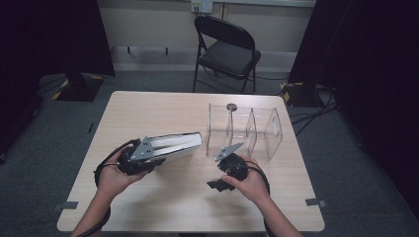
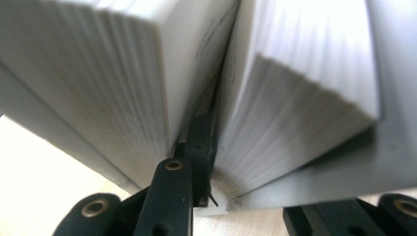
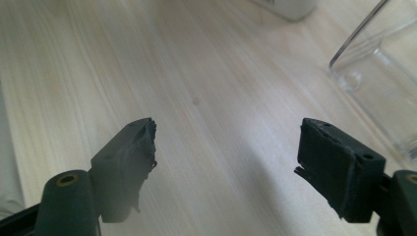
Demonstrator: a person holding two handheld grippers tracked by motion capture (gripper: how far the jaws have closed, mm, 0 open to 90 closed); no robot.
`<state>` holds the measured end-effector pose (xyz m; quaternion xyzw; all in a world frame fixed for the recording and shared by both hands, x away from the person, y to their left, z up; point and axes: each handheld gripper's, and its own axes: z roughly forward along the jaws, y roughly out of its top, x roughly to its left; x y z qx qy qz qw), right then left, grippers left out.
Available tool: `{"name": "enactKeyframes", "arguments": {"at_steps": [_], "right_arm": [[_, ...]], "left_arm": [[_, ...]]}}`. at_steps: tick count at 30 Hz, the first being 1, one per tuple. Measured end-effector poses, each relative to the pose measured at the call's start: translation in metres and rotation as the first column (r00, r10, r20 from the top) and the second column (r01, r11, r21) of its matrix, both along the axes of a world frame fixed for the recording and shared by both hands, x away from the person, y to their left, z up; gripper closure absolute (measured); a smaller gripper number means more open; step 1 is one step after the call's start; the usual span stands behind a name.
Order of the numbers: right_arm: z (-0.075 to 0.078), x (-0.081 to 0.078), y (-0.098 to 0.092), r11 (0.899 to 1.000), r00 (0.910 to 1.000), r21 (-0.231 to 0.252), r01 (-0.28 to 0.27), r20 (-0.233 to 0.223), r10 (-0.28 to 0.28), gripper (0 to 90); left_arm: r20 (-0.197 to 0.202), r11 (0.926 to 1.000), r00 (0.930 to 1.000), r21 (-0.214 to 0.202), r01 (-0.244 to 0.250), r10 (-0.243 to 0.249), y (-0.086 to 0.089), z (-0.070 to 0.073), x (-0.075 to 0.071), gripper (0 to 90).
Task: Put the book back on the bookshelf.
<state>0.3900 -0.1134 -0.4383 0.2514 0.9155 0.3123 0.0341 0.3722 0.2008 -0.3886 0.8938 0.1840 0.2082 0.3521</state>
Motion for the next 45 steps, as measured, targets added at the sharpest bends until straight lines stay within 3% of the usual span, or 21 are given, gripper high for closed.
{"name": "enactKeyframes", "arguments": {"at_steps": [1, 7, 13, 20, 21, 22, 27, 28, 30, 33, 35, 40, 44, 45], "right_arm": [[-0.007, 0.000, 0.000, 1.000, 1.0000, -0.007, -0.003, -0.002, 0.003, 21.1], [-0.026, 0.002, -0.002, 1.000, 0.9997, -0.016, 0.024, 0.004, -0.024, 21.1], [-0.039, 0.002, -0.005, 0.998, 0.9991, -0.042, 0.038, 0.020, -0.037, 21.1], [-0.044, 0.001, -0.007, 0.999, 0.9990, -0.031, 0.033, 0.032, -0.032, 17.6], [-0.046, 0.001, -0.008, 0.998, 0.9967, -0.052, 0.034, 0.075, -0.030, 14.2], [-0.046, 0.001, -0.008, 0.998, 0.9967, -0.052, 0.034, 0.075, -0.030, 14.2], [-0.052, -0.001, -0.011, 0.999, 0.9927, -0.009, 0.054, 0.109, -0.052, 10.8], [-0.053, -0.001, -0.012, 0.998, 0.9913, -0.005, 0.056, 0.119, -0.055, 10.4], [-0.054, -0.003, -0.013, 0.998, 0.9902, 0.019, 0.064, 0.123, -0.066, 10.2], [-0.059, -0.005, -0.016, 0.994, 0.9845, 0.072, 0.087, 0.146, -0.097, 9.9], [-0.060, -0.006, -0.016, 0.993, 0.9838, 0.077, 0.093, 0.146, -0.103, 9.9], [-0.063, -0.008, -0.017, 0.988, 0.9771, 0.109, 0.107, 0.172, -0.125, 9.9], [-0.063, -0.008, -0.017, 0.988, 0.9770, 0.109, 0.106, 0.173, -0.124, 10.0], [-0.063, -0.008, -0.017, 0.988, 0.9772, 0.109, 0.106, 0.172, -0.124, 9.9]], "left_arm": [[-0.008, 0.9998, 0.9999, 0.018, 0.007, -0.007, 0.000, 0.003, 0.001, 73.2], [-0.025, 0.9998, 0.9996, 0.017, 0.013, -0.012, 0.001, 0.007, 0.004, 74.6], [-0.036, 0.9997, 0.9991, -0.001, 0.024, -0.024, 0.002, 0.008, 0.005, 75.5], [-0.051, 0.9995, 0.9984, 0.018, 0.025, -0.024, 0.001, 0.012, 0.005, 76.0], [-0.055, 0.9995, 0.9980, 0.005, 0.032, -0.031, 0.001, 0.011, 0.005, 76.1], [-0.060, 0.9993, 0.9975, 0.004, 0.037, -0.037, 0.002, 0.011, 0.005, 76.1], [-0.072, 0.9989, 0.9964, 0.012, 0.046, -0.045, 0.002, 0.013, 0.003, 76.1], [-0.068, 0.9989, 0.9966, -0.008, 0.047, -0.048, 0.002, 0.012, 0.003, 76.1], [-0.083, 0.9982, 0.9948, 0.007, 0.060, -0.059, 0.003, 0.013, 0.002, 76.1], [-0.091, 0.9972, 0.9930, -0.006, 0.074, -0.074, 0.003, 0.014, 0.000, 76.1], [-0.094, 0.9974, 0.9931, 0.003, 0.072, -0.071, 0.004, 0.014, -0.002, 76.2], [-0.104, 0.9971, 0.9918, -0.028, 0.071, -0.073, 0.004, 0.013, -0.006, 76.1], [-0.112, 0.9976, 0.9915, -0.030, 0.062, -0.065, 0.005, 0.014, -0.007, 76.1], [-0.119, 0.9983, 0.9912, -0.012, 0.057, -0.058, 0.006, 0.015, -0.008, 76.1]]}}
